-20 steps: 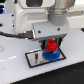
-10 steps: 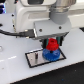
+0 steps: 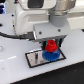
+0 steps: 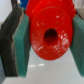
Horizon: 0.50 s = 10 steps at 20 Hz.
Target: Insert the blue gear onto the right peg, followed by the red gear
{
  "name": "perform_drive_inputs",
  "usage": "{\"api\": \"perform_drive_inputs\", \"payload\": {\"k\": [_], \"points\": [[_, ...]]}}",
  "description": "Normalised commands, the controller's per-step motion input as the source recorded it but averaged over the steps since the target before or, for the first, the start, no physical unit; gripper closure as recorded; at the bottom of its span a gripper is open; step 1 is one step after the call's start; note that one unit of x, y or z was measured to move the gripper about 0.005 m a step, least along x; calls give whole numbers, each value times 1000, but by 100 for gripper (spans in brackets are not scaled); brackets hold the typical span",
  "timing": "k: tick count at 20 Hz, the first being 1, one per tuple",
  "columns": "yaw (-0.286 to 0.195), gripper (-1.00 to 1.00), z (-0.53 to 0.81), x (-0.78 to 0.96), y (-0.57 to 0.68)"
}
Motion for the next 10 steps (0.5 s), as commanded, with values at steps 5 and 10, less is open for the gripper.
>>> {"api": "perform_drive_inputs", "payload": {"k": [5,10], "points": [[0,100,375,460,11],[0,100,294,308,13]]}}
